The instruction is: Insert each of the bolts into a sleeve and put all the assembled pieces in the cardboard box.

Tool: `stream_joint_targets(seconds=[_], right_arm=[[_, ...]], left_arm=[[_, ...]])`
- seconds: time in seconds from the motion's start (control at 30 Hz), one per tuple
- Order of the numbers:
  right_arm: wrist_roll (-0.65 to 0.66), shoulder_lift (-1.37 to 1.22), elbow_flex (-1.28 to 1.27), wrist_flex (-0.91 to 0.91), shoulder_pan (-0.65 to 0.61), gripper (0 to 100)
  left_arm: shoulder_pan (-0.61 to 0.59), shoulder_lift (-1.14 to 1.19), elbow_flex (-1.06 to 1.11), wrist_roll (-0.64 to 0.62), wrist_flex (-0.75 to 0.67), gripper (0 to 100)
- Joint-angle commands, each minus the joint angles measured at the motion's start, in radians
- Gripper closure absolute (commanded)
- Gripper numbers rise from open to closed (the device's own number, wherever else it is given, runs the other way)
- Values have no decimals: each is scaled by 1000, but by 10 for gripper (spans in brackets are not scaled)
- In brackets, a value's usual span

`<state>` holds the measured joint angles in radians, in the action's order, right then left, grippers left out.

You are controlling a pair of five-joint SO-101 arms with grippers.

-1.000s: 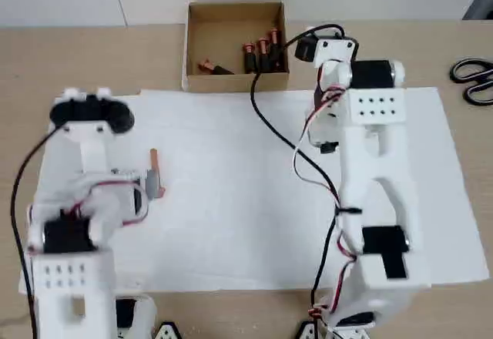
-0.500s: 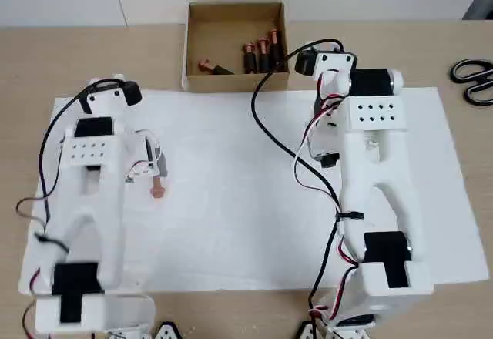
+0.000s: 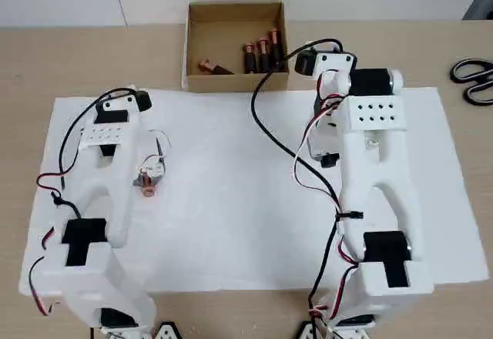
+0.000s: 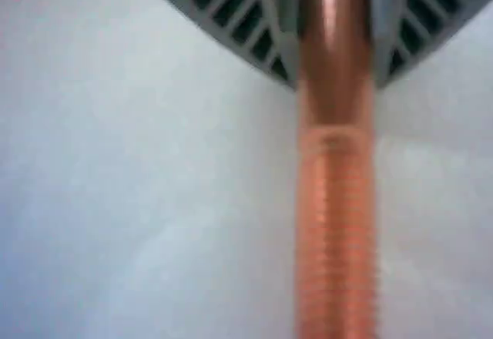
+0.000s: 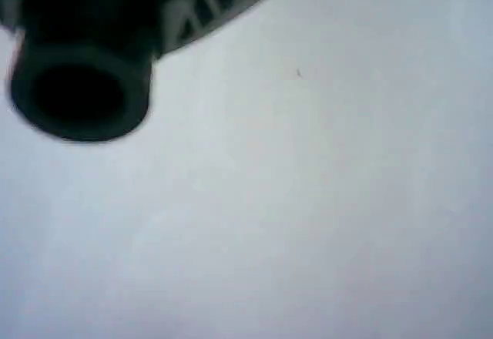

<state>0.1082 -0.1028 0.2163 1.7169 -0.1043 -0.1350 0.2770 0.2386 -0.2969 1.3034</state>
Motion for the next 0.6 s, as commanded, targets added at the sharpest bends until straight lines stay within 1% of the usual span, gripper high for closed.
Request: stream_joint_targets(seconds=[0.0, 0.2, 0.33, 0.37, 0.47, 0.53, 0.57], right_arm=[[5, 56, -2, 18, 4, 995], [5, 56, -2, 18, 4, 995], [5, 54, -2, 18, 4, 995], [5, 54, -2, 18, 4, 995], [5, 54, -2, 18, 4, 995], [5, 54, -2, 18, 4, 995], [5, 54, -2, 18, 4, 995]], left_arm=[[2, 12, -16, 0, -12, 995], [80, -34, -140, 2, 207, 995], [126, -110, -257, 12, 270, 995], [133, -133, -282, 40, 284, 995], [149, -207, -314, 180, 299, 995], [152, -252, -314, 296, 299, 995], [153, -267, -312, 377, 299, 995]])
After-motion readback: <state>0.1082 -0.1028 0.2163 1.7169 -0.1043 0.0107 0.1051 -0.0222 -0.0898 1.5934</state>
